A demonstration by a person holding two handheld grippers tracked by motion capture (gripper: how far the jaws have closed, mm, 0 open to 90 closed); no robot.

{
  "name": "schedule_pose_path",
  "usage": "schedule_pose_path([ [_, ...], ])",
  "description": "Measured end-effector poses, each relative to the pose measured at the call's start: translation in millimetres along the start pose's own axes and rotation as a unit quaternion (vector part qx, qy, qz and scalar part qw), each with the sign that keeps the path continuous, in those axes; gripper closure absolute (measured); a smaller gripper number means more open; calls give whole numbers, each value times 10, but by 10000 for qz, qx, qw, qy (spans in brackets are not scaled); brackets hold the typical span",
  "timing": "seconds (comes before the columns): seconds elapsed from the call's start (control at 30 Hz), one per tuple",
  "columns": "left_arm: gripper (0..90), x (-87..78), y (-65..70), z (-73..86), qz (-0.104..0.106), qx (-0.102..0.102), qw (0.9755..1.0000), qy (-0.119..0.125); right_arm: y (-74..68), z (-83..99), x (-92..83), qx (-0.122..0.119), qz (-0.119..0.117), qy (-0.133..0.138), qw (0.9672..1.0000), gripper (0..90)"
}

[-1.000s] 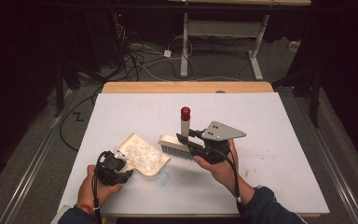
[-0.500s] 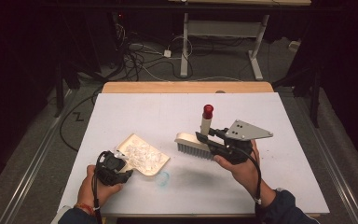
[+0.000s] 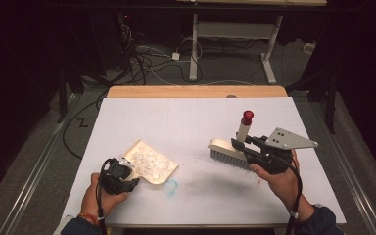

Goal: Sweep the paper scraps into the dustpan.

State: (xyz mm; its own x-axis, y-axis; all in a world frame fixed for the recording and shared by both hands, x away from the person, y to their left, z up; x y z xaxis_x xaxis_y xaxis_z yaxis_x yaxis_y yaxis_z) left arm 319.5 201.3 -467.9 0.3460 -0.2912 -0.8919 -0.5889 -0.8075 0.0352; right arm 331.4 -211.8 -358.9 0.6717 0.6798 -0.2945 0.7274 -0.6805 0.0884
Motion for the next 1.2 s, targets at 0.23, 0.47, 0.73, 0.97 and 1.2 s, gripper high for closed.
schedule_pose_path([
  [0.23,631,9,-9,-11,-10,8,10000,5,141,133,-155,6,170,-79,9998,717],
  [0.47,631,12,-18,-20,13,-24,10000,27,285,222,-341,99,238,-173,9995,717],
  [0.73,631,22,-3,-12,-7,-69,10000,33,386,326,-560,195,183,-279,9993,717],
  [0.97,630,44,17,-47,-21,-141,9998,170,423,387,-732,153,15,-456,9988,717],
  [1.2,630,64,0,-101,-133,-266,9993,237,463,436,-756,144,-348,-776,9963,717],
])
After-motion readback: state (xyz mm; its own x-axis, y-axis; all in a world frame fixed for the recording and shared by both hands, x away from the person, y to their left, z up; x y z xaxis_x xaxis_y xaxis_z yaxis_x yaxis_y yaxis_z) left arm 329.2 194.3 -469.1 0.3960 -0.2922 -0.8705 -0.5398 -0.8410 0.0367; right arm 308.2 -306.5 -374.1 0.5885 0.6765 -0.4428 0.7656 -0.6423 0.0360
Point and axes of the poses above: each handheld gripper's, and its own axes: x roughly forward along the jaws, z roughly out of its underside, y roughly to its right, the point moved 1 cm from there along x, roughly forward along the jaws, and after that the axes turned 2 degrees about z, right-handed, at the moved point
